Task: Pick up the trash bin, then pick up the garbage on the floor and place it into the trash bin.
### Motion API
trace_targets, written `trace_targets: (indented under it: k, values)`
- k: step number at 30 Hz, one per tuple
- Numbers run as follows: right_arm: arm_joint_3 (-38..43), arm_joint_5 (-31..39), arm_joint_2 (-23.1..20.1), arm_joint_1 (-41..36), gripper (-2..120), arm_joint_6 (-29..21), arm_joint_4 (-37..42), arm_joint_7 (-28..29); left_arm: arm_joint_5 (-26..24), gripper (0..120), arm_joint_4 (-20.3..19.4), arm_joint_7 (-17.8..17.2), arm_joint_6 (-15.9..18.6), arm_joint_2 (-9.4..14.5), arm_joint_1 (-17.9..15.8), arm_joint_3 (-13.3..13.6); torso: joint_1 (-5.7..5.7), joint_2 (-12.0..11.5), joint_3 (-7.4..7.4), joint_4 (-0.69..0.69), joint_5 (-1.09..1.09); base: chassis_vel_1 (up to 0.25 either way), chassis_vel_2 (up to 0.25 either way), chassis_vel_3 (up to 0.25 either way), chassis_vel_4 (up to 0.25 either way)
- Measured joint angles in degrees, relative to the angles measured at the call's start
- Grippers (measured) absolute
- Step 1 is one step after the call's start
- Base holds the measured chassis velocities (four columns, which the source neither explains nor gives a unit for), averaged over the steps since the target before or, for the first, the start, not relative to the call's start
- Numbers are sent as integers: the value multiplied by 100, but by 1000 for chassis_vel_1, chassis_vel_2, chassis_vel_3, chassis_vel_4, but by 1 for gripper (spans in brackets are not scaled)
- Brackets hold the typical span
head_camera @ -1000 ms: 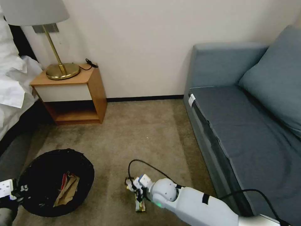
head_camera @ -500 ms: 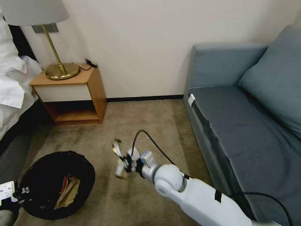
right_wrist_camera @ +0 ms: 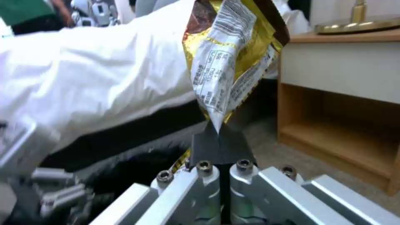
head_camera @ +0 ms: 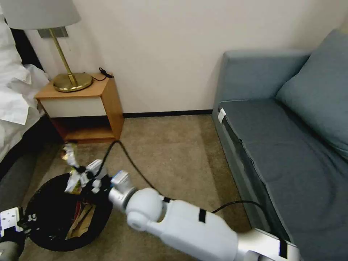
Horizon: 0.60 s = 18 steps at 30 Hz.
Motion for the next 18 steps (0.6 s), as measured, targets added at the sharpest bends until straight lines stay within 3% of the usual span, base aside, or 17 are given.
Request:
trace_targets:
  k: [6, 10, 18]
  values:
    - [-75, -182, -40, -68, 7, 19, -48, -76, 0, 3, -30, 0, 26, -15, -26, 13, 0, 0, 0, -1, 0, 0, 0, 0, 0]
    - [-107, -200, -120, -138, 27, 20, -6, -88, -15, 3, -80, -1, 56, -15, -57, 32, 0, 0, 0, -2, 1, 0, 0, 0, 0]
    - [-139, -229, -156, -209, 54, 5, 42, -82, -49, 3, -118, -1, 64, -5, -53, 12, 0, 0, 0, -1, 1, 0, 0, 0, 0]
